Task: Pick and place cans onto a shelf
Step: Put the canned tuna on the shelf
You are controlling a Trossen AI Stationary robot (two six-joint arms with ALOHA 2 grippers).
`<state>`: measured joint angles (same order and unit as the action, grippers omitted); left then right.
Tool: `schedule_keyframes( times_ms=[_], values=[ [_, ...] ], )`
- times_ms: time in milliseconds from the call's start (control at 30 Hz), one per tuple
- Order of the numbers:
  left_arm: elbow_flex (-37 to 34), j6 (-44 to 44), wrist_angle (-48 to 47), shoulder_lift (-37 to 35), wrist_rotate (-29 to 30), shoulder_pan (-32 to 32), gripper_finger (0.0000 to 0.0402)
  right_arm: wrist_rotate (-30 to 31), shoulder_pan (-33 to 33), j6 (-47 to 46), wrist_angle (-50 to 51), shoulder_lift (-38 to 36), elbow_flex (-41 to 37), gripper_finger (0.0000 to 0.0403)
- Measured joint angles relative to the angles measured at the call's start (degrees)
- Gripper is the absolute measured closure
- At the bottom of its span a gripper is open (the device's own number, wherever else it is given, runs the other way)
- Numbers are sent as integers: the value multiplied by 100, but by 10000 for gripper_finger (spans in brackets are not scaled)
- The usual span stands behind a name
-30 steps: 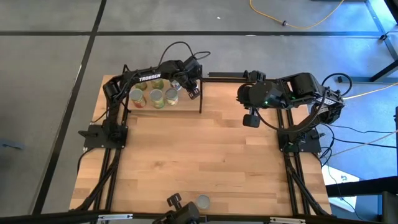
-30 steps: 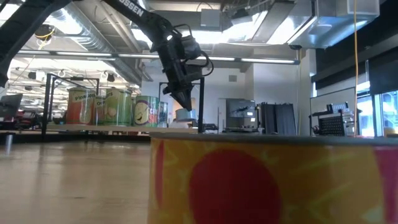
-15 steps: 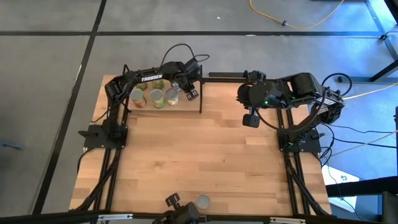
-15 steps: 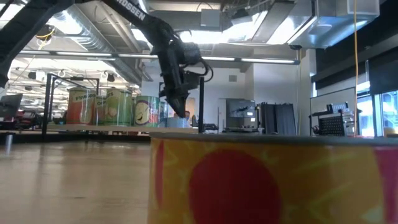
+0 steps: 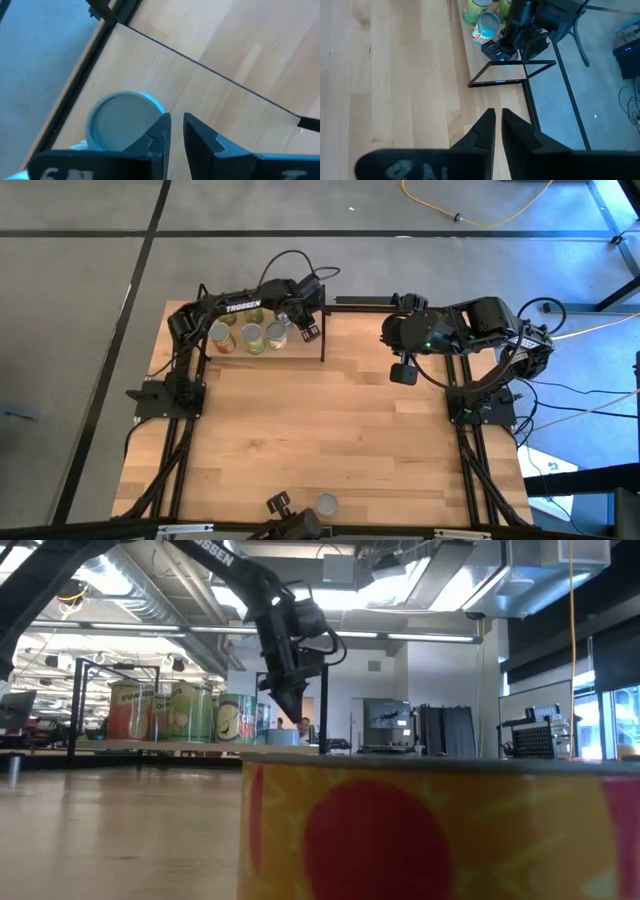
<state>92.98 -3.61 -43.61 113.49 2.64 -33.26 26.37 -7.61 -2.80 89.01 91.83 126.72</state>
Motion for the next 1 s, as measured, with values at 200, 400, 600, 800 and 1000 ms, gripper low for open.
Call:
schedule_keyframes(
  times_ms=[200,400,600,800,1000],
  values=[
    [548,-16,-397,-4,285,-7,360,0,2,-16,0,0,0,368],
    [1045,53,-1286,-31,533,-51,396,0,1,-16,0,0,0,368],
    [901,248,-1718,-27,-19,-235,401,2,0,-16,0,0,0,368],
    [756,-115,-1383,-22,-329,-357,401,3,2,-17,0,0,0,368],
    [569,-406,-1145,-22,-469,-464,401,9,2,-18,-4,0,0,368]
  ],
)
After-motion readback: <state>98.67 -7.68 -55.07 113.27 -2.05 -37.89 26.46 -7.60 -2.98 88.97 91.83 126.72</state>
